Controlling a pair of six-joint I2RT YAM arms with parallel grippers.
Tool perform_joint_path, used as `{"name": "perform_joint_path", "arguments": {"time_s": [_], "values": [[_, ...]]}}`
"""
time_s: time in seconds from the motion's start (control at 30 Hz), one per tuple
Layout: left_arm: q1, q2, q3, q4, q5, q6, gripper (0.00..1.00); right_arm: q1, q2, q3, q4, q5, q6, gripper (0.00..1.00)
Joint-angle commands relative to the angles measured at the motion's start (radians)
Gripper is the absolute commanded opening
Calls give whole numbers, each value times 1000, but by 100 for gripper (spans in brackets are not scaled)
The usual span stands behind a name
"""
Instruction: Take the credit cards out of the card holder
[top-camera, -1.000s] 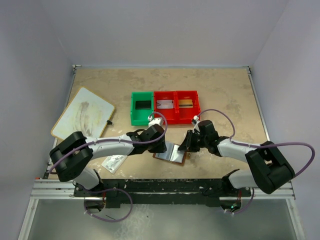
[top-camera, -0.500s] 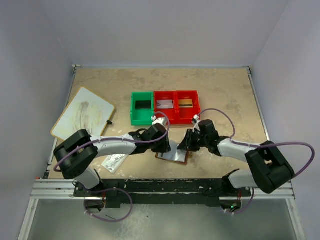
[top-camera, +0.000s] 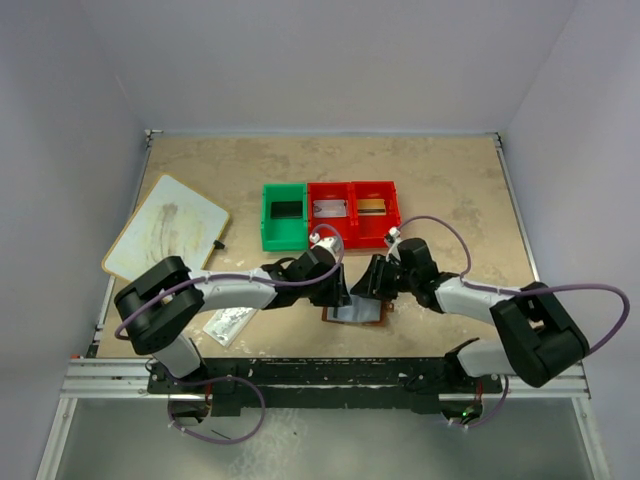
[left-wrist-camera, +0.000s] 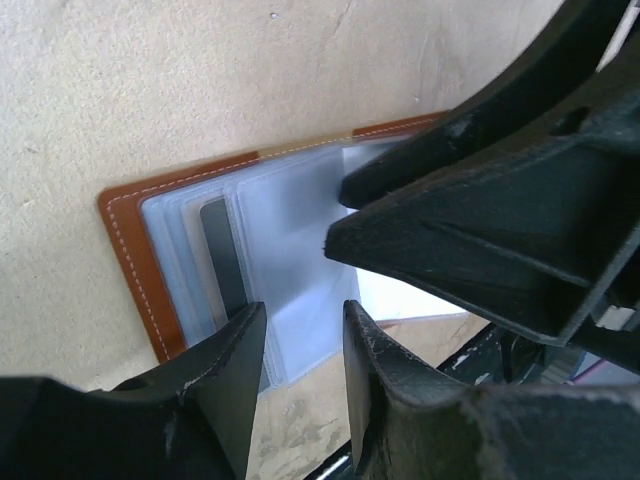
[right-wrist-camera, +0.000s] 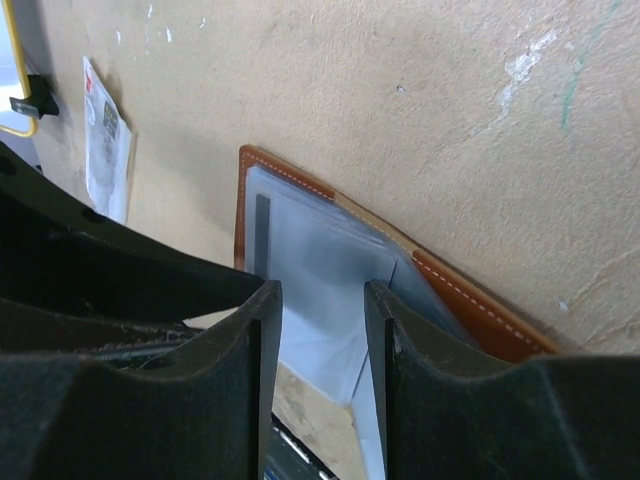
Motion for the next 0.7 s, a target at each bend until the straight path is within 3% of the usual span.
{"name": "perform_joint_path", "arguments": {"time_s": [0.0, 0.2, 0.53, 0.67], "values": [[-7, 21, 42, 67, 41, -15, 35, 15, 53, -13, 0, 9, 11, 44], [-7, 13, 30, 43, 13, -14, 34, 37, 43, 14, -128, 141, -29, 48], [-7, 22, 32, 52, 12, -22, 35, 38, 94, -32, -67, 146, -24, 15], [-7, -22, 25, 13, -52, -17, 36, 36, 64, -74, -16, 110, 32, 9]]}}
